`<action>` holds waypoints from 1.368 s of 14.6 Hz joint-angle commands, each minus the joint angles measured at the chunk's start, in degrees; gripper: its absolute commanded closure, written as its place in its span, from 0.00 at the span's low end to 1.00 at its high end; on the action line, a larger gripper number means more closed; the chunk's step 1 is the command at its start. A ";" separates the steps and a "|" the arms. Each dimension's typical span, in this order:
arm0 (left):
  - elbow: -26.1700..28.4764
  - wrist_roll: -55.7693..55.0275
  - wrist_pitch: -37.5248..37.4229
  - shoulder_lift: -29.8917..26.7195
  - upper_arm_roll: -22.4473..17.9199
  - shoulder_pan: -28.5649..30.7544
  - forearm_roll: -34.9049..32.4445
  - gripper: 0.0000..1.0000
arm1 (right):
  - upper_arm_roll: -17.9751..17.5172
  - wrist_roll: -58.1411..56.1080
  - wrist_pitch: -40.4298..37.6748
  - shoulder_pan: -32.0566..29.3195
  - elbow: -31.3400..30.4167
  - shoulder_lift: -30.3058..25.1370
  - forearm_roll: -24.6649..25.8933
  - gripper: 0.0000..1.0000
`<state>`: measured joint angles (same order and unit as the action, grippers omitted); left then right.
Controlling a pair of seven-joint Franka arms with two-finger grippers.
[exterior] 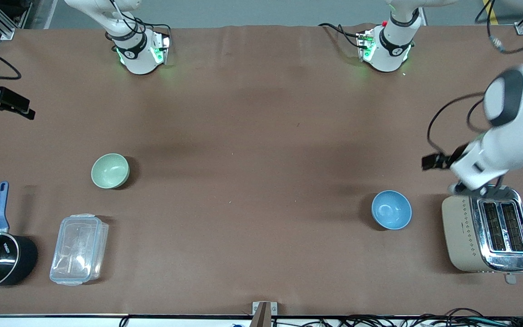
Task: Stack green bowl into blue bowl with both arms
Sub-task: 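Reach the right gripper to the green bowl while the left gripper reaches the blue bowl, then slide the blue bowl inward with the left gripper while the right gripper grips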
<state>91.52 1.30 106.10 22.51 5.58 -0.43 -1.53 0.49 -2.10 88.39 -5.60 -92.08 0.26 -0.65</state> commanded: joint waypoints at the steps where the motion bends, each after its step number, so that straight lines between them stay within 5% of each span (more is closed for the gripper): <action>1: -3.11 0.02 5.05 7.52 -0.13 -0.27 0.21 0.00 | -0.22 -2.38 14.03 -2.22 -15.18 -0.35 0.30 0.00; 5: -3.11 0.11 11.92 14.04 -0.13 0.87 -1.18 0.03 | -0.22 -2.38 36.27 -2.22 -31.03 3.59 0.48 0.00; 9: -3.19 -0.07 18.59 18.52 -0.13 0.35 -1.37 0.32 | -0.13 -2.47 48.25 -2.31 -33.43 13.35 1.18 0.00; 14: -3.55 0.20 22.04 19.94 0.13 -0.09 -1.37 0.80 | -0.13 -2.56 61.62 -2.49 -40.01 16.61 6.26 0.03; 17: -4.51 0.28 22.04 19.50 0.57 -0.71 -1.37 0.99 | -0.22 -2.56 63.13 -2.75 -40.81 17.14 9.71 0.15; 20: -5.74 -0.24 20.46 16.96 5.12 -0.71 -0.58 1.00 | -0.22 -2.56 63.13 -2.75 -40.90 17.49 9.80 0.48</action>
<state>86.32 1.31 128.20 41.66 8.14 -0.81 -1.80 0.60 -4.35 150.69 -7.66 -131.58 18.56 8.06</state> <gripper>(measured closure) 0.952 0.216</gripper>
